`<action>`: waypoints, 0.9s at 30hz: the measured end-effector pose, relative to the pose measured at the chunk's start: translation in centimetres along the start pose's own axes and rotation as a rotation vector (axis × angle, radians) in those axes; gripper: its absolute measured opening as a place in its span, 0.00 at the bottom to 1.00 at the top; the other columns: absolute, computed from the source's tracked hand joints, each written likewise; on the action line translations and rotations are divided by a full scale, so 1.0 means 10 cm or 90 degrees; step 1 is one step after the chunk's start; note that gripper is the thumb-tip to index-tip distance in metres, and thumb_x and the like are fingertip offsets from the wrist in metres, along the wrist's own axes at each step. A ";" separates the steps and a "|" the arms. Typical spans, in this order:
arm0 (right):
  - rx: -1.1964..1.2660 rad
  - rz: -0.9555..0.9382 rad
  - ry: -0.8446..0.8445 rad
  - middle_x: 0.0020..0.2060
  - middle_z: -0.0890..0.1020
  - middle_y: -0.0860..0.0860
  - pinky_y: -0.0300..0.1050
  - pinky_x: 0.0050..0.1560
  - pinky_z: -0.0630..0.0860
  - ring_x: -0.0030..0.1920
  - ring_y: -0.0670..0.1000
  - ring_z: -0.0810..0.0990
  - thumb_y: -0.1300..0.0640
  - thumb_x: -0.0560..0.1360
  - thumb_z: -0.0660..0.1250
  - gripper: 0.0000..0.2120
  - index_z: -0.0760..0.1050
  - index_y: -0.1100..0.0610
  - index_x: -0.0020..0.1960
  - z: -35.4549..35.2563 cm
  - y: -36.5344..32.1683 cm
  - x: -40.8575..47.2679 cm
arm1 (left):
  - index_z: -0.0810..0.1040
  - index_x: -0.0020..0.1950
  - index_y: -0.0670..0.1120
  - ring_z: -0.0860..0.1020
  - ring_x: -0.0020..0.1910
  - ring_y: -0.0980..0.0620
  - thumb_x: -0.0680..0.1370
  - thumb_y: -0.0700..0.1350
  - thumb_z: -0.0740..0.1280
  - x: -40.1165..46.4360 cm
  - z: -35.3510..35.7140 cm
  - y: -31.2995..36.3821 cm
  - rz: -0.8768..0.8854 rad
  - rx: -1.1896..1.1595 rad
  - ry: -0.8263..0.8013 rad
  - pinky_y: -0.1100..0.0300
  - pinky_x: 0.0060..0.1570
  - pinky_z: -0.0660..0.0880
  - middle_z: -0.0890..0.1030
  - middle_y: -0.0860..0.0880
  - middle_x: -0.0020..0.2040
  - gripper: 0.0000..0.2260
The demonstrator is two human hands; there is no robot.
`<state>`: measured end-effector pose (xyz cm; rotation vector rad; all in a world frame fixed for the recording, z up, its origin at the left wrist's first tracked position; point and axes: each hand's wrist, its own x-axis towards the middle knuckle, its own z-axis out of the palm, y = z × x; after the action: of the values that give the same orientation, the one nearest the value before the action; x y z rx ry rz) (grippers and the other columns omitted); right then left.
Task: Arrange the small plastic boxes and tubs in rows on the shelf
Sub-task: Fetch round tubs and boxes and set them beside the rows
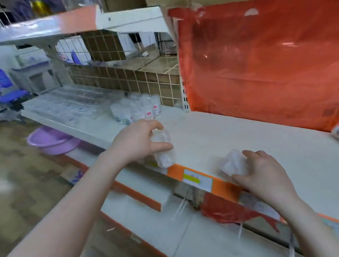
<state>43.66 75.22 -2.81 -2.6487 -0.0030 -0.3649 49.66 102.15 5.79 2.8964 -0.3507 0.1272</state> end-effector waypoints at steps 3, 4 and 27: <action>-0.004 -0.010 -0.004 0.43 0.75 0.54 0.46 0.40 0.62 0.50 0.59 0.74 0.50 0.67 0.70 0.15 0.73 0.56 0.49 0.28 -0.50 0.05 | 0.75 0.63 0.52 0.74 0.57 0.47 0.69 0.62 0.71 -0.16 -0.09 -0.59 -0.018 0.002 0.013 0.56 0.54 0.70 0.76 0.46 0.56 0.26; -0.008 -0.007 -0.011 0.43 0.74 0.54 0.46 0.41 0.62 0.50 0.58 0.74 0.50 0.67 0.70 0.15 0.73 0.56 0.50 0.35 -0.64 0.07 | 0.75 0.63 0.51 0.74 0.57 0.47 0.69 0.61 0.71 -0.19 -0.12 -0.76 -0.023 -0.006 0.019 0.57 0.54 0.69 0.76 0.46 0.57 0.26; -0.038 -0.027 -0.068 0.50 0.74 0.53 0.46 0.50 0.69 0.55 0.56 0.72 0.50 0.68 0.70 0.23 0.71 0.56 0.60 1.53 -2.06 1.60 | 0.72 0.61 0.45 0.76 0.54 0.46 0.72 0.68 0.62 1.56 -0.05 -2.49 -0.148 0.204 -0.074 0.57 0.44 0.70 0.77 0.46 0.53 0.30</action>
<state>61.74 99.55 -2.61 -2.7275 -0.0842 -0.2414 70.84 122.35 2.83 3.2431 -0.0086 -0.0262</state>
